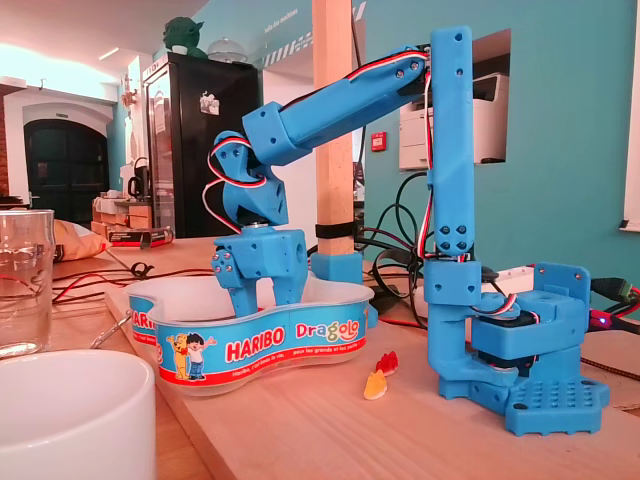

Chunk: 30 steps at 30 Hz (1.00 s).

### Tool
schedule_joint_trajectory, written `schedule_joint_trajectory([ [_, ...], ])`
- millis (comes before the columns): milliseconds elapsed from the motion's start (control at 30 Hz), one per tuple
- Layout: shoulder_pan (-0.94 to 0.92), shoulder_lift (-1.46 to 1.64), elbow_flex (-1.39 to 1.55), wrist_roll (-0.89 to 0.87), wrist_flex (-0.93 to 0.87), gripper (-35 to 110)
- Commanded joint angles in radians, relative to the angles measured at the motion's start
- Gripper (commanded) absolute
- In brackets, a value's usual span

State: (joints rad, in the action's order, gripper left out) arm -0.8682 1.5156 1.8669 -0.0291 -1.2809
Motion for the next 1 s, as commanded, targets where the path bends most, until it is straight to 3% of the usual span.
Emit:
schedule_joint_trajectory([
  [0, -0.008, 0.043, -0.014, -0.009, -0.021, -3],
  [967, 0.032, 0.064, -0.572, -0.015, -0.023, -3],
])
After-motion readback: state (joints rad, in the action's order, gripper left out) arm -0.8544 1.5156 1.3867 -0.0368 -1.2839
